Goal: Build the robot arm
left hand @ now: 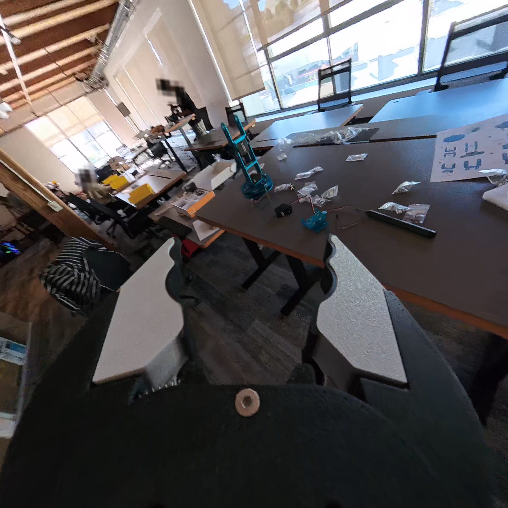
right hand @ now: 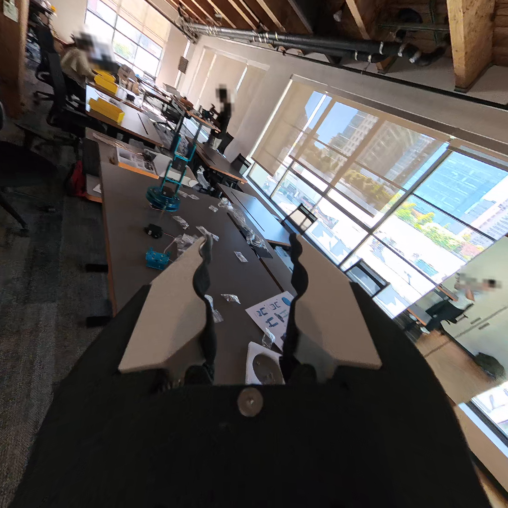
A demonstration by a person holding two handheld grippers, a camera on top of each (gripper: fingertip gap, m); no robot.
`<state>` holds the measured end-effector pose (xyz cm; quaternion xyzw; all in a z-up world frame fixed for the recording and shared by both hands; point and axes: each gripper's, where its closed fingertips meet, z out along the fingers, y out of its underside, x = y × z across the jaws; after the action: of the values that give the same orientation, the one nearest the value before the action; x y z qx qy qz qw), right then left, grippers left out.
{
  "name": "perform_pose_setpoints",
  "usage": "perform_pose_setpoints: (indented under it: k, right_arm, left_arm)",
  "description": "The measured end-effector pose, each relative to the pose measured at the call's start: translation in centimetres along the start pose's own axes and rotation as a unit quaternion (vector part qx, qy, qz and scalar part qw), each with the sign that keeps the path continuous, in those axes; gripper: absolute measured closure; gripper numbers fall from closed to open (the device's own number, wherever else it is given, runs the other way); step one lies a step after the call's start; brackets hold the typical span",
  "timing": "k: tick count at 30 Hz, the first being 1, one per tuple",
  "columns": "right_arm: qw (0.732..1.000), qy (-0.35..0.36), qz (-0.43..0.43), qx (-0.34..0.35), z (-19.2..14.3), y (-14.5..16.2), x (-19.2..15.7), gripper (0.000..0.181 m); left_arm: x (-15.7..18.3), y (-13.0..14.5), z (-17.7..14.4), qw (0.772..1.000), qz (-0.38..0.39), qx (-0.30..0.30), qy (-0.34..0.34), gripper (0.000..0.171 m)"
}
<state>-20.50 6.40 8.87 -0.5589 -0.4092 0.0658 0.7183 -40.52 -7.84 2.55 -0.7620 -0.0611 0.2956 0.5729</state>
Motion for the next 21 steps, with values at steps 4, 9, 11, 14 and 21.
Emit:
perform_pose_setpoints:
  k: [4,9,11,14,21]
  right_arm:
    - [0.999,0.040,0.010,-0.033,2.0,0.7,-1.1,0.125]
    - [0.993,0.080,0.018,-0.084,4.9,2.8,-2.7,0.125]
    - [0.990,0.088,0.029,-0.103,5.5,4.3,-3.3,0.125]
    - [0.986,0.083,0.054,-0.136,5.0,8.3,-3.9,0.125]
    - [0.974,0.114,0.101,-0.168,-4.8,20.2,-2.4,0.125]
  left_arm:
    - [-5.3,6.0,3.3,0.999,-0.033,-0.020,0.036,0.062]
    - [-12.3,11.5,5.6,0.999,-0.031,0.003,0.044,0.063]
    - [-13.6,13.5,5.7,0.996,-0.045,0.024,0.077,0.064]
    - [-14.5,17.4,5.0,0.982,-0.099,0.043,0.155,0.066]
    - [-14.7,27.4,3.2,0.933,-0.215,0.016,0.287,0.091]
